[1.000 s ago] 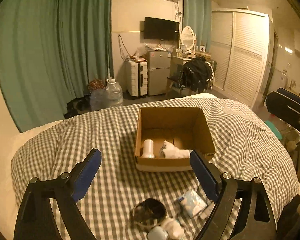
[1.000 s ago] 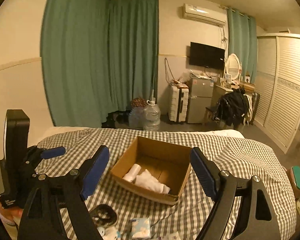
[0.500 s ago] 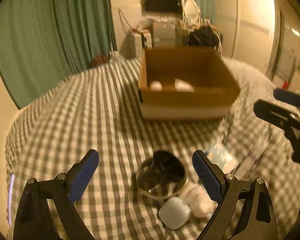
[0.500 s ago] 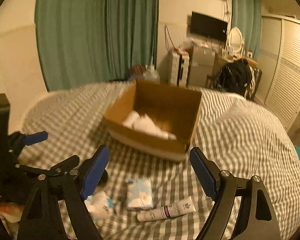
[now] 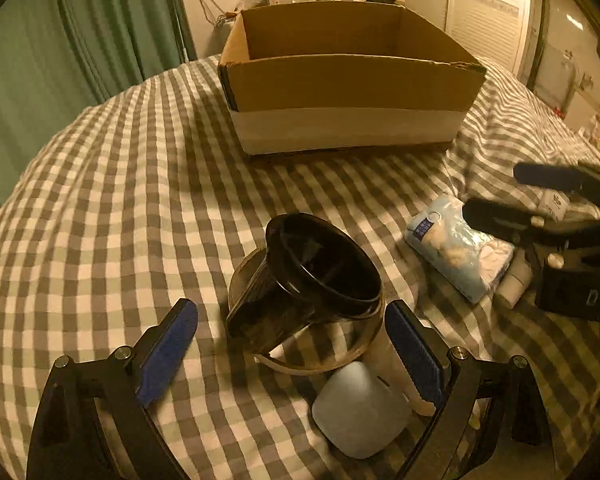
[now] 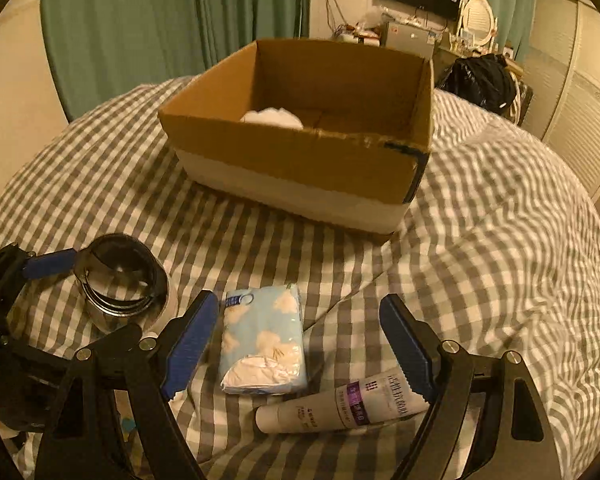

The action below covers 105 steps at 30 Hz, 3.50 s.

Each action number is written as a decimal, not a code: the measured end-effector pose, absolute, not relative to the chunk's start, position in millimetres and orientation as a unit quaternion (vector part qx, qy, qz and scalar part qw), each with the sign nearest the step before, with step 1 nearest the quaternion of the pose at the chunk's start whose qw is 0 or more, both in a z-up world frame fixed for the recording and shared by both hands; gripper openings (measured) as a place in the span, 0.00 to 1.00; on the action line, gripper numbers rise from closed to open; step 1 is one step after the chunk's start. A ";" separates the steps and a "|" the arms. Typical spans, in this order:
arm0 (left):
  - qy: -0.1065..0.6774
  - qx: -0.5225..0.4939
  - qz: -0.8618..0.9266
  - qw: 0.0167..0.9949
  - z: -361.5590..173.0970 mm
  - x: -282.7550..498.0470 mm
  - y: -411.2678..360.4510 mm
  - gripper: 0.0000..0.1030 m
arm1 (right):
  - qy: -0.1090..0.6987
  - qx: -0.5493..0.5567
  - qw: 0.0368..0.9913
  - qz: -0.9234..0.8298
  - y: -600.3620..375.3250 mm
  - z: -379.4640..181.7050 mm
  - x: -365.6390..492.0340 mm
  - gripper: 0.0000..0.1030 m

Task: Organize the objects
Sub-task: 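Grasp the blue tissue pack with the right tool while the left tool reaches the black cup holder, then grasp the black cup holder with the left tool and lift it, then lower the cup holder and tissue pack into the box and release both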

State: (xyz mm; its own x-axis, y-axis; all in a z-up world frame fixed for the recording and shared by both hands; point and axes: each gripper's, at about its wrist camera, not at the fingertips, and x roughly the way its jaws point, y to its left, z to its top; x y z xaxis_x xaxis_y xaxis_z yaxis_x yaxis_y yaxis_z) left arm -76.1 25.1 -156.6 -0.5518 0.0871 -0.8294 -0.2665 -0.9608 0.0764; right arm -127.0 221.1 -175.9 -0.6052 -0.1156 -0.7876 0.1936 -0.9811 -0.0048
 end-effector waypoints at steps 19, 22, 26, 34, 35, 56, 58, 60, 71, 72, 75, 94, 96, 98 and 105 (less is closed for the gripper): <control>0.054 -0.452 0.884 0.106 -148.1 -76.2 8.3 0.68 | 0.108 0.484 0.109 -0.862 182.6 -207.8 -126.7 0.50; 0.047 -0.445 0.888 0.102 -139.0 -71.7 3.4 0.68 | 0.105 0.461 0.105 -0.875 183.2 -195.4 -117.0 0.50; 0.036 -0.436 0.893 0.104 -124.6 -62.6 -0.2 0.68 | 0.105 0.439 0.103 -0.886 181.9 -180.0 -104.5 0.50; 0.018 -0.431 0.895 0.116 -102.2 -39.7 -3.6 0.19 | 0.085 0.411 0.104 -0.902 183.6 -146.1 -74.2 0.50; 0.019 -0.429 0.895 0.119 -100.7 -36.8 -3.1 0.19 | 0.083 0.406 0.104 -0.904 183.8 -139.8 -68.9 0.50; 0.064 -0.453 0.882 0.113 -135.5 -70.6 27.5 0.69 | 0.051 0.397 0.102 -0.911 202.1 -134.0 -63.8 0.50; 0.060 -0.461 0.878 0.117 -142.9 -80.7 29.0 0.45 | 0.047 0.400 0.105 -0.909 204.1 -138.3 -69.9 0.50; 0.055 -0.466 0.875 0.120 -147.6 -86.6 29.8 0.45 | 0.042 0.404 0.108 -0.907 205.9 -142.8 -73.6 0.50; 0.014 -0.448 0.886 0.118 -103.1 -69.7 16.6 0.44 | 0.028 0.398 0.111 -0.910 212.6 -136.5 -69.3 0.50; 0.013 -0.440 0.890 0.119 -92.1 -65.9 16.4 0.43 | 0.028 0.395 0.109 -0.912 212.8 -132.8 -67.7 0.50; 0.012 -0.418 0.900 0.125 -61.7 -58.7 17.5 0.43 | 0.027 0.376 0.107 -0.920 215.2 -112.8 -59.2 0.50; 0.022 -0.343 0.926 0.154 46.0 -164.8 47.8 0.27 | 0.019 0.287 0.094 -0.953 224.8 14.1 -137.6 0.50; 0.023 -0.351 0.923 0.155 36.5 -187.7 52.5 0.27 | 0.018 0.291 0.088 -0.952 226.8 9.7 -160.6 0.50; 0.023 -0.358 0.921 0.154 19.9 -213.4 59.1 0.27 | 0.013 0.299 0.083 -0.951 229.7 0.7 -185.6 0.50; 0.042 -0.380 0.910 0.161 -33.8 -275.8 77.6 0.27 | -0.006 0.331 0.064 -0.942 252.7 -42.6 -274.1 0.50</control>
